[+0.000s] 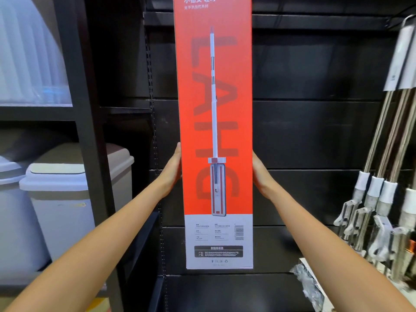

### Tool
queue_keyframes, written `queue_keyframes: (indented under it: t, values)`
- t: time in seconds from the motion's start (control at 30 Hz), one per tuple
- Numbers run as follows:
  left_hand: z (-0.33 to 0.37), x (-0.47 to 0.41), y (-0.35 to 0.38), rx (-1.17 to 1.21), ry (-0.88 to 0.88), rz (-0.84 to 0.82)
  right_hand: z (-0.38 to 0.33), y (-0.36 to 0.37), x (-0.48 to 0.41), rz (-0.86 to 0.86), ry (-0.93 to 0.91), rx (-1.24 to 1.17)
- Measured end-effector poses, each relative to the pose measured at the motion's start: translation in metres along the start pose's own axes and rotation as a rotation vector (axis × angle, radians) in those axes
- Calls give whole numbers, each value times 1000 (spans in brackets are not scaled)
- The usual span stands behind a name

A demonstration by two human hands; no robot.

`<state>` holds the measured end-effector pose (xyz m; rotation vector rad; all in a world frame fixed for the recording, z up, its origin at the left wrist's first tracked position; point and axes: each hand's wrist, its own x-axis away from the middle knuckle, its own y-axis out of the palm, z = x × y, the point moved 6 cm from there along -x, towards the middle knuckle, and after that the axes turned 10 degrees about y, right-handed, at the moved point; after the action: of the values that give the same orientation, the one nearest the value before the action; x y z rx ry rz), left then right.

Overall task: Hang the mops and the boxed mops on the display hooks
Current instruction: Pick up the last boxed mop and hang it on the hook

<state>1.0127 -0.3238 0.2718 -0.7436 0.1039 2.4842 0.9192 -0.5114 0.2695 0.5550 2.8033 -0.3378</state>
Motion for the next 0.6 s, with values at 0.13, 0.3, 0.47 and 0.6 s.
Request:
queue_keyframes:
  t: [0.13, 0.3, 0.47, 0.6]
  values:
    - [8, 7, -8, 35, 92, 93, -3, -5, 8, 6, -12, -27]
    - [17, 20, -4, -9, 140, 53, -16, 5, 30, -29, -99, -12]
    - [26, 33, 6, -54, 135, 39, -19, 17, 42, -20, -103, 3]
    - [34, 37, 5, -60, 125, 47, -26, 18, 48, -11, -97, 12]
